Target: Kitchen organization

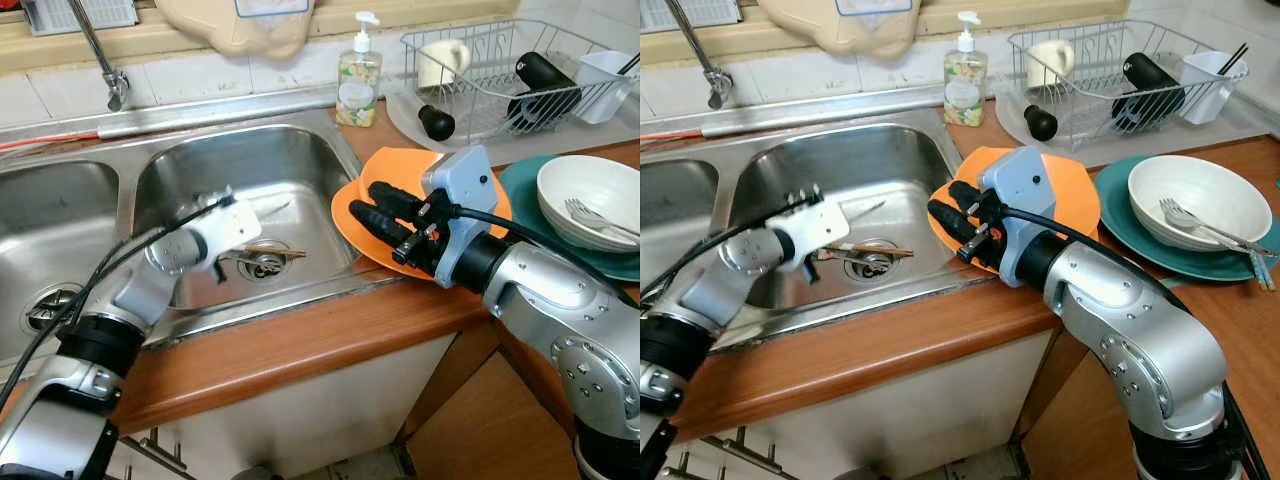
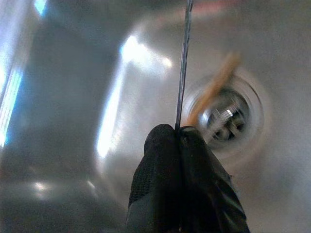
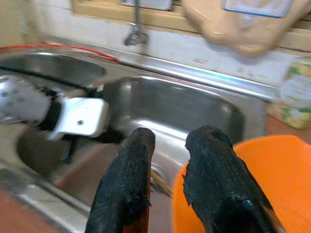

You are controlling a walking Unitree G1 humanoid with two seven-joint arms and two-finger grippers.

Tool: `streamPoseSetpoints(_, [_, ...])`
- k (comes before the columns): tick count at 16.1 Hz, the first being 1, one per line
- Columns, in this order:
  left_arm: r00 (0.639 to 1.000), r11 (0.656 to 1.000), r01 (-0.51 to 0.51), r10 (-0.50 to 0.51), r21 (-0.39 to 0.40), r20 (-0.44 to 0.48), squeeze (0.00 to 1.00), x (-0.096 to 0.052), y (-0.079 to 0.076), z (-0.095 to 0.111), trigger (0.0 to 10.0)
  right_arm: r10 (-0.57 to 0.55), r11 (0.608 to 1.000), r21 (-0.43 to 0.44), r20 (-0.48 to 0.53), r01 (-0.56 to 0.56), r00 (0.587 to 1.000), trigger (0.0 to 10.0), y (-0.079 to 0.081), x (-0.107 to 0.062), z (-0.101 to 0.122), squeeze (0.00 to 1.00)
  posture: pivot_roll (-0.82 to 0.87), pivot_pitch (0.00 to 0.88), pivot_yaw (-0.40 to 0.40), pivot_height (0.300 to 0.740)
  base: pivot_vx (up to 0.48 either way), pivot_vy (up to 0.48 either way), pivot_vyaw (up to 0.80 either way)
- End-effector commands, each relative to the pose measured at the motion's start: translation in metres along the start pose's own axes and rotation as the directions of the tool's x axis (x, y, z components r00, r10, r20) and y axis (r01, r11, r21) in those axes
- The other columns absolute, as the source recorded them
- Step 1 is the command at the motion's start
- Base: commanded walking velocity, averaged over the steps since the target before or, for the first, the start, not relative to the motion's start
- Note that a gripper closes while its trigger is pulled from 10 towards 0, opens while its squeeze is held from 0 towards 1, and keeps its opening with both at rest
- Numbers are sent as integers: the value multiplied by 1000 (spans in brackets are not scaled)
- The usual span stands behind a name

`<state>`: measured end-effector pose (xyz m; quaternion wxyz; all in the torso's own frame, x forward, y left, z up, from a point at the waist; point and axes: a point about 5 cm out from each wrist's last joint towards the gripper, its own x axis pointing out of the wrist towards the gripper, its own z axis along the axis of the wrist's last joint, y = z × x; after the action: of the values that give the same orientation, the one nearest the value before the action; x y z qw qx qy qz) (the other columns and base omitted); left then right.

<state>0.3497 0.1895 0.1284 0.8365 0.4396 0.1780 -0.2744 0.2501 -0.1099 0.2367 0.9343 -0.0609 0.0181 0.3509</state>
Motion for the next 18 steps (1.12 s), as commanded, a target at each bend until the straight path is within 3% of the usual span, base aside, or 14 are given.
streamPoseSetpoints(1, [999,999,31,-32,-24,-34,0,2,-7,-6,10000,-74,997,4,-17,74,997,10000,-8,-2,-2,0,-155,0,63,740,0,0,0])
streamPoseSetpoints(2, [998,998,40,-42,-43,-40,1000,4,-10,-7,10000,-146,989,20,-10,147,989,10000,-17,-4,-1,20,-156,0,65,740,0,0,0])
streamPoseSetpoints(3, [998,998,44,-46,-47,-43,1000,4,-11,-7,10000,-169,985,26,-6,170,986,10000,-21,-4,-1,20,-156,0,65,740,0,0,0])
streamPoseSetpoints(4, [998,997,40,-42,-59,-38,1000,4,-11,-7,10000,-222,974,53,6,222,975,10000,-28,-7,-1,1000,-157,0,65,740,0,0,0])
streamPoseSetpoints(6, [1000,995,20,-21,-101,-10,1000,2,-10,-7,10000,-292,954,75,18,290,956,10000,-38,-12,0,1000,-162,0,70,740,0,0,0])
streamPoseSetpoints(11, [974,941,-18,92,-337,206,1000,-12,-12,-2,10000,-437,890,147,8,432,899,10000,-50,-29,-2,1000,-193,0,86,740,0,0,0])
streamPoseSetpoints(12, [944,913,3,132,-409,302,1000,-21,-15,1,10000,-486,856,168,-56,488,872,10000,-54,-39,-12,1000,-202,0,92,740,0,0,0])
streamPoseSetpoints(14, [909,894,38,155,-446,387,1000,-29,-23,6,10000,-521,825,184,-121,535,845,10000,-56,-49,-22,1000,-211,0,94,740,0,0,0])
streamPoseSetpoints(15, [870,879,66,181,-472,459,1000,-36,-26,15,10000,-532,812,191,-144,551,834,10000,-58,-54,-25,1000,-209,0,90,740,0,0,0])
streamPoseSetpoints(16, [819,860,127,190,-495,541,341,-47,-31,24,10000,-558,785,196,-191,588,808,10000,-62,-61,-29,984,-195,0,77,740,0,0,0])
streamPoseSetpoints(17, [788,848,178,181,-499,589,67,-57,-34,29,10000,-567,769,211,-209,603,797,10000,-65,-65,-31,757,-193,0,76,740,0,0,0])
streamPoseSetpoints(18, [773,841,206,174,-500,610,0,-63,-38,29,10000,-567,765,221,-214,605,795,10000,-66,-68,-32,0,-196,0,75,740,0,0,0])
